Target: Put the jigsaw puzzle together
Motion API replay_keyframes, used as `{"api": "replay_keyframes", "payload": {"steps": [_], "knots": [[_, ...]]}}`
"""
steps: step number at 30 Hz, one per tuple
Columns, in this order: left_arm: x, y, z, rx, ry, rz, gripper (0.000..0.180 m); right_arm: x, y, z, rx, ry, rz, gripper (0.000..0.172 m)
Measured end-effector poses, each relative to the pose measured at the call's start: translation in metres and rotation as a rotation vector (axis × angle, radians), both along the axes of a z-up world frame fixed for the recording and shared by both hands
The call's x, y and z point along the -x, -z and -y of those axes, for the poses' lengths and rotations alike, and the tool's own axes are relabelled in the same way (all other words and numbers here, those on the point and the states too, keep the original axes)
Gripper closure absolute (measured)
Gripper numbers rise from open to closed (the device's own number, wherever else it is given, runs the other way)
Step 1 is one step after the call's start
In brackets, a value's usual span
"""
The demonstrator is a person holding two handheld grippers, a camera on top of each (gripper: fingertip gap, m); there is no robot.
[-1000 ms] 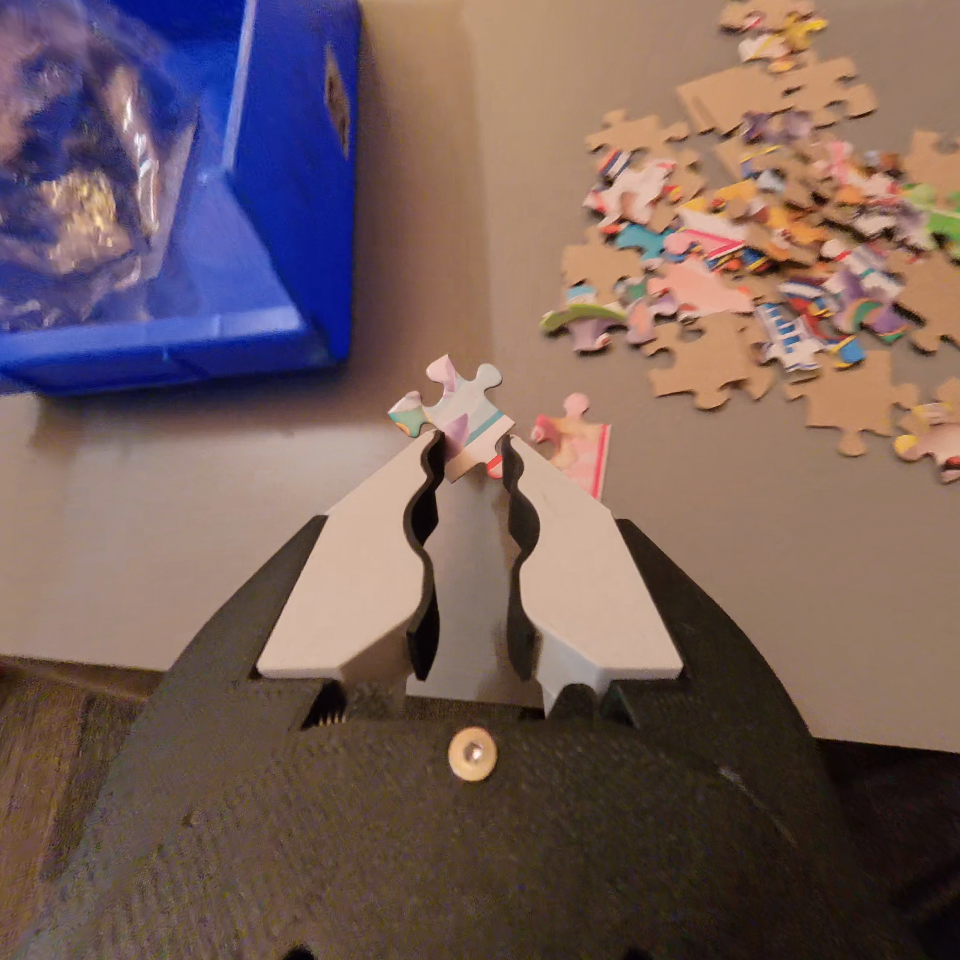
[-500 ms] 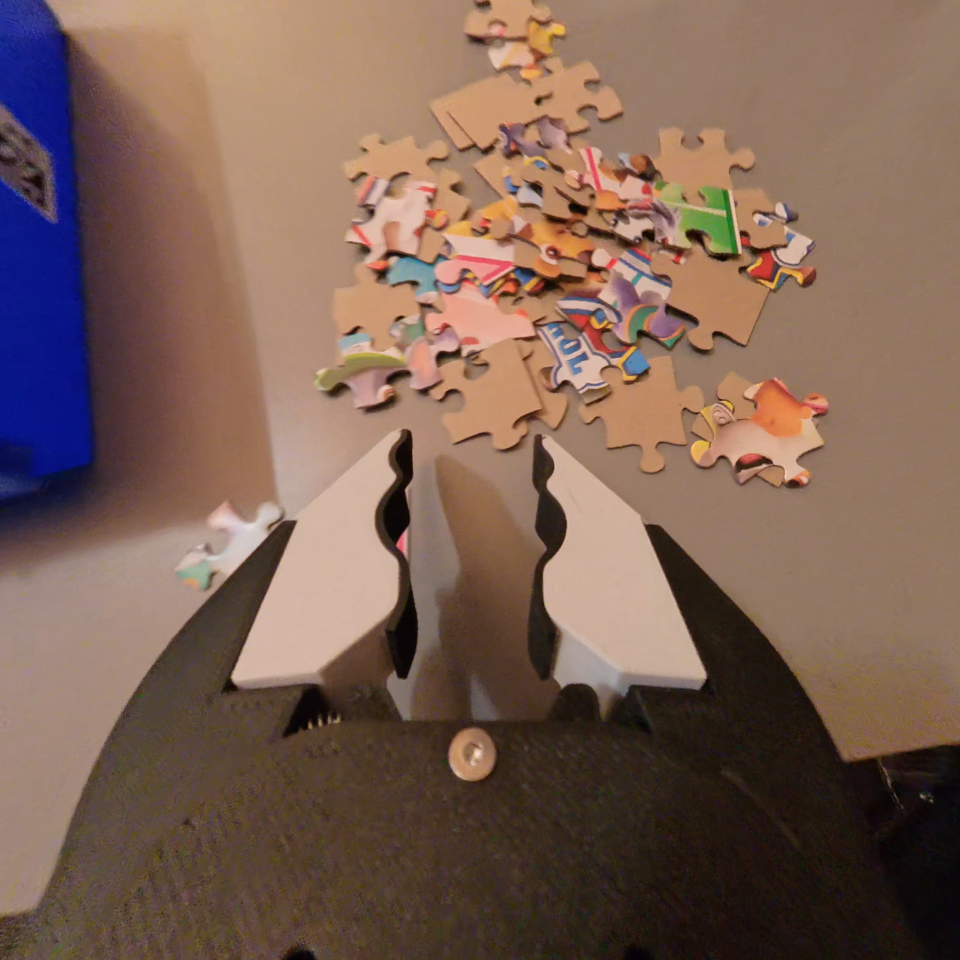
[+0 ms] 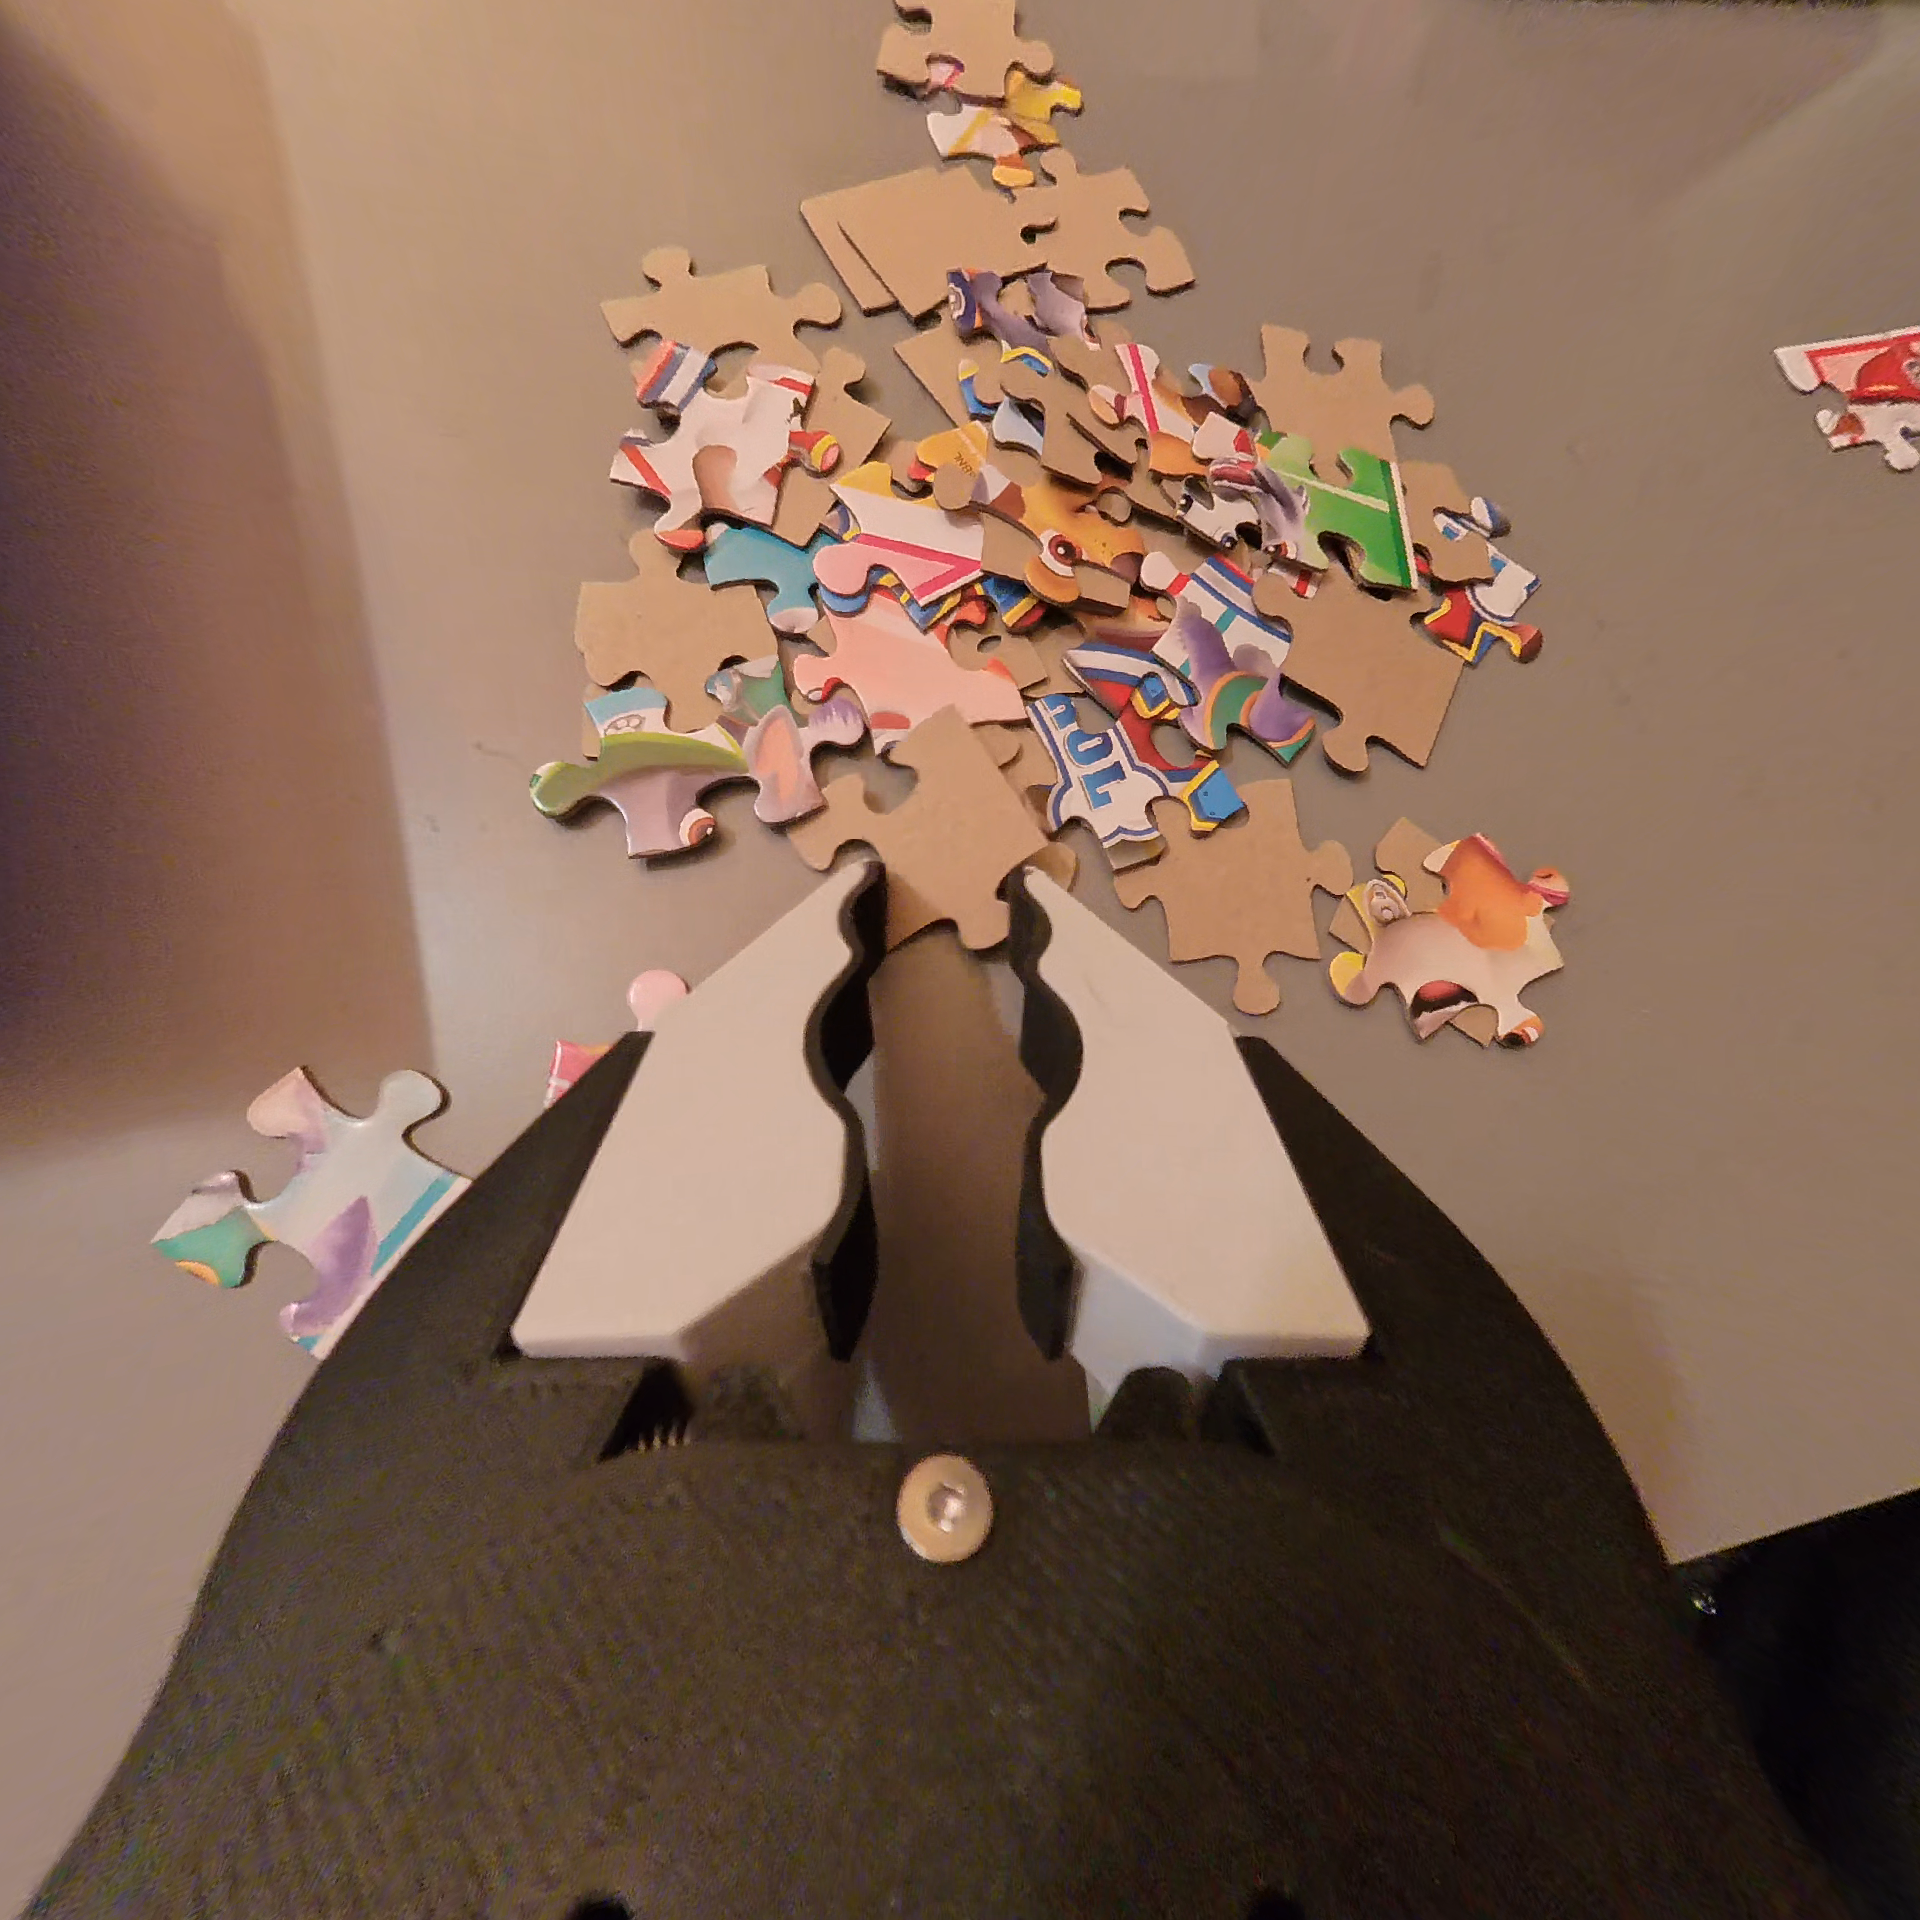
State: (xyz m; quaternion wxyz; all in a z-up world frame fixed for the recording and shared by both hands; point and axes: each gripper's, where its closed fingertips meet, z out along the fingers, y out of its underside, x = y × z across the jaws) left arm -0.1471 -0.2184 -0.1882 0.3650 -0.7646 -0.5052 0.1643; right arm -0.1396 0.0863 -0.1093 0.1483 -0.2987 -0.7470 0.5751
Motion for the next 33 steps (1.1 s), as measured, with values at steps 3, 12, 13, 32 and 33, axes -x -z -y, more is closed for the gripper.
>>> {"api": "replay_keyframes", "payload": {"steps": [3, 12, 13, 32, 33], "knots": [[0.001, -0.015, -0.001, -0.079, -0.011, -0.045, 0.176, 0.001, 0.002, 0.000, -0.007, 0.006, 0.002, 0.149], [0.008, -0.009, 0.014, -0.069, -0.102, -0.036, 0.113, -0.002, 0.010, 0.013, -0.042, -0.021, -0.003, 0.150], [0.010, -0.007, 0.013, -0.053, -0.119, -0.038, 0.111, -0.002, 0.010, 0.013, -0.042, -0.021, -0.003, 0.150], [-0.005, -0.051, -0.030, -0.480, 0.030, -0.011, 0.151, -0.005, 0.002, 0.026, -0.115, -0.016, -0.107, 0.149], [-0.010, -0.058, -0.037, -0.561, 0.066, 0.014, 0.151, -0.009, -0.001, 0.038, -0.118, -0.046, -0.131, 0.149]]}}
